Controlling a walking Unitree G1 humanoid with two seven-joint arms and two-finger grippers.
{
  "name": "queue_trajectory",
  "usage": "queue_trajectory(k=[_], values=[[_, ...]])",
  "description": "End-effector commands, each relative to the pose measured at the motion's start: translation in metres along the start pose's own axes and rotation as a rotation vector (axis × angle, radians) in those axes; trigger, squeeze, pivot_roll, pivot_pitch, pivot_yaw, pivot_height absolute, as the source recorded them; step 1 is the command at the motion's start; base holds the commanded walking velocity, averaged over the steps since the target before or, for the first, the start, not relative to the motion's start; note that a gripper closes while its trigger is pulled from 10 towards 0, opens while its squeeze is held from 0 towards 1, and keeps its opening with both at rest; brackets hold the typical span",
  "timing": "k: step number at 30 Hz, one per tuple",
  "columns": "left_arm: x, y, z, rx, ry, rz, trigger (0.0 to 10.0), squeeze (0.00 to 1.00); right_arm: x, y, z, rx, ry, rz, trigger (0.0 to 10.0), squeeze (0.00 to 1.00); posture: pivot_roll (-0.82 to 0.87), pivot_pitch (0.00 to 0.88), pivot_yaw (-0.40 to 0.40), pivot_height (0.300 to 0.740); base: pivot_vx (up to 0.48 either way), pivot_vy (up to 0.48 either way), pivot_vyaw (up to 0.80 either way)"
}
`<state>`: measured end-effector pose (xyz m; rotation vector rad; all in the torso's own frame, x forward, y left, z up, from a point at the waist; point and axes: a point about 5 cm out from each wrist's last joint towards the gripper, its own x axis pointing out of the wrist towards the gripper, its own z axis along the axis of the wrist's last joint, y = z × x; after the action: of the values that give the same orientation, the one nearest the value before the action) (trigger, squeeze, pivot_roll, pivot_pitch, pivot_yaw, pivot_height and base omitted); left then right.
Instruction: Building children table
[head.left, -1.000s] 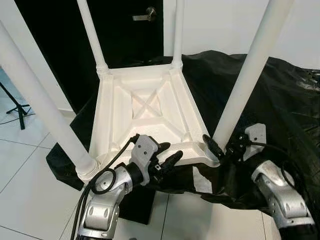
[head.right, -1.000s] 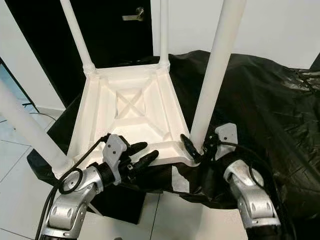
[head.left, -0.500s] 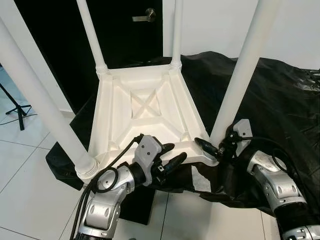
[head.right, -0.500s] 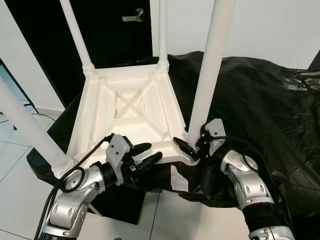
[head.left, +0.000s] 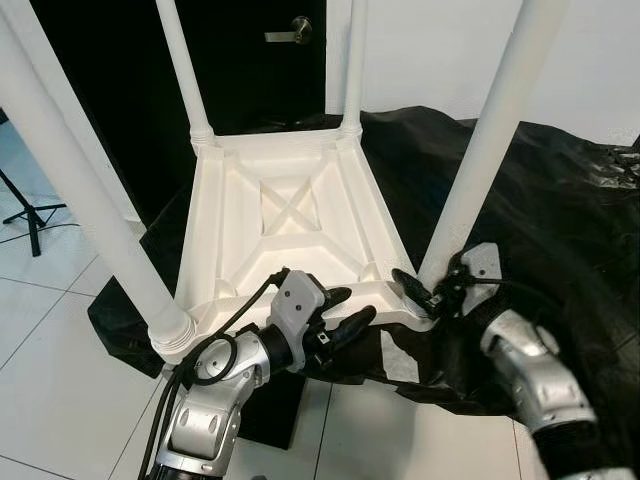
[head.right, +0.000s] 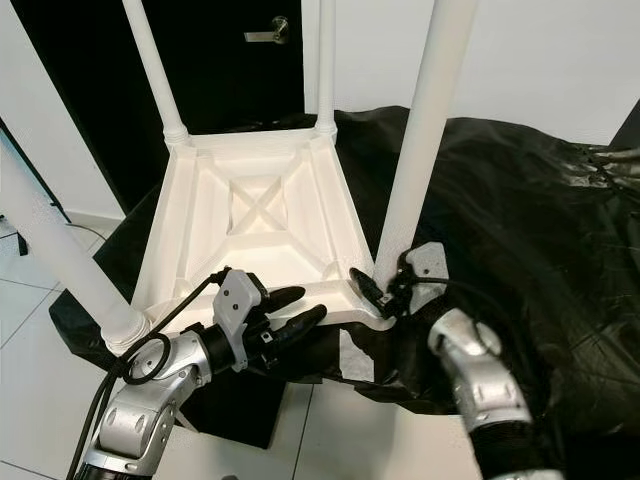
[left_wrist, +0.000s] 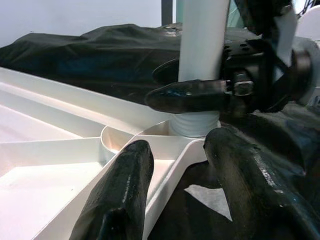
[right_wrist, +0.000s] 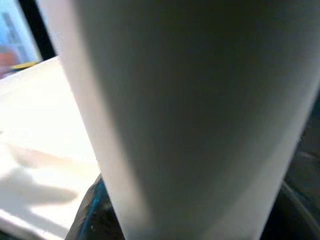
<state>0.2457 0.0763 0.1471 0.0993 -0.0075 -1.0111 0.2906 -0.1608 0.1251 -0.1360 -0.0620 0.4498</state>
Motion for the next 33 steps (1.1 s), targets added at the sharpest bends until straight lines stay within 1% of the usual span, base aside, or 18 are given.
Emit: queue_trajectory(k=[1, 3, 4, 5, 6, 9, 11, 14, 15, 19, 20, 21, 22, 25, 27, 29, 30, 33], values=[[0.002, 0.001, -0.002, -0.001, 0.006, 0.017, 10.0, 0.00, -0.006, 0.000, -0.016, -0.026, 0.099, -0.084, 10.0, 0.00, -0.02, 0.000, -0.020, 0.740, 0.000, 0.000, 0.00], [0.003, 0.002, -0.001, 0.000, 0.004, 0.016, 10.0, 0.00, -0.007, 0.001, -0.019, 0.010, 0.116, -0.245, 10.0, 0.00, -0.02, 0.000, -0.016, 0.740, 0.000, 0.000, 0.00], [0.003, 0.002, -0.001, 0.000, 0.004, 0.016, 10.0, 0.00, -0.007, 0.001, -0.019, 0.010, 0.116, -0.245, 10.0, 0.00, -0.02, 0.000, -0.016, 0.740, 0.000, 0.000, 0.00], [0.004, 0.002, -0.001, -0.001, 0.002, 0.014, 10.0, 0.00, -0.008, 0.003, -0.019, 0.005, 0.116, -0.307, 10.0, 0.00, -0.02, 0.000, -0.013, 0.740, 0.000, 0.000, 0.00], [0.004, 0.002, -0.001, -0.001, 0.001, 0.013, 10.0, 0.00, -0.008, 0.004, -0.018, -0.003, 0.113, -0.337, 10.0, 0.00, -0.02, 0.000, -0.013, 0.740, 0.000, 0.000, 0.00], [0.004, 0.002, 0.000, -0.001, 0.001, 0.012, 10.0, 0.00, -0.007, 0.009, -0.019, 0.026, 0.114, -0.387, 10.0, 0.00, -0.03, 0.000, -0.012, 0.740, 0.000, 0.000, 0.00], [0.004, 0.003, 0.000, 0.003, 0.001, 0.008, 10.0, 0.00, -0.005, 0.017, -0.017, 0.066, 0.114, -0.487, 10.0, 0.00, -0.03, 0.000, -0.009, 0.740, 0.000, 0.000, 0.00], [0.004, 0.003, 0.001, 0.005, 0.000, 0.007, 10.0, 0.00, -0.005, 0.020, -0.015, 0.071, 0.110, -0.525, 10.0, 0.00, -0.03, 0.000, -0.008, 0.740, 0.000, 0.000, 0.00], [0.003, 0.004, 0.001, 0.008, 0.000, 0.005, 10.0, 0.00, -0.004, 0.026, -0.011, 0.054, 0.100, -0.535, 10.0, 0.00, -0.03, 0.000, -0.005, 0.740, 0.000, 0.000, 0.00], [0.004, 0.004, 0.001, 0.008, 0.000, 0.001, 10.0, 0.00, -0.003, 0.027, -0.008, 0.087, 0.072, -0.538, 10.0, 0.00, -0.03, 0.000, -0.001, 0.740, 0.000, 0.000, 0.00], [0.004, 0.004, 0.001, 0.012, 0.002, -0.003, 10.0, 0.00, -0.004, 0.026, -0.007, 0.084, 0.064, -0.525, 10.0, 0.23, -0.03, 0.000, -0.003, 0.740, 0.000, 0.000, 0.00], [0.004, 0.005, 0.001, 0.015, 0.004, -0.006, 10.0, 0.00, -0.004, 0.025, -0.007, 0.075, 0.056, -0.513, 10.0, 0.23, -0.03, 0.000, -0.003, 0.740, 0.000, 0.000, 0.00], [0.005, 0.005, 0.001, 0.017, 0.005, -0.008, 10.0, 0.00, -0.006, 0.024, -0.006, 0.066, 0.045, -0.487, 10.0, 1.00, -0.03, 0.000, -0.005, 0.740, 0.000, 0.000, 0.00], [0.005, 0.005, 0.000, 0.018, 0.007, -0.007, 10.0, 0.00, -0.008, 0.021, -0.004, 0.061, 0.029, -0.456, 10.0, 1.00, -0.03, 0.000, -0.007, 0.740, 0.000, 0.000, 0.00], [0.005, 0.005, -0.001, 0.019, 0.010, -0.008, 10.0, 0.00, -0.012, 0.018, -0.001, 0.056, 0.004, -0.391, 10.0, 1.00, -0.03, 0.000, -0.007, 0.740, 0.000, 0.000, 0.00], [0.005, 0.005, -0.001, 0.019, 0.012, -0.009, 10.0, 0.00, -0.015, 0.017, 0.000, 0.072, -0.011, -0.328, 10.0, 1.00, -0.04, 0.000, -0.005, 0.740, 0.000, 0.000, 0.00], [0.005, 0.005, -0.002, 0.018, 0.014, -0.010, 10.0, 0.00, -0.017, 0.016, 0.002, 0.057, -0.021, -0.275, 10.0, 1.00, -0.04, 0.000, -0.004, 0.740, 0.000, 0.000, 0.00], [0.005, 0.005, -0.002, 0.018, 0.015, -0.010, 10.0, 0.00, -0.018, 0.016, 0.003, 0.044, -0.028, -0.238, 10.0, 1.00, -0.04, 0.000, -0.004, 0.740, 0.000, 0.000, 0.00]])
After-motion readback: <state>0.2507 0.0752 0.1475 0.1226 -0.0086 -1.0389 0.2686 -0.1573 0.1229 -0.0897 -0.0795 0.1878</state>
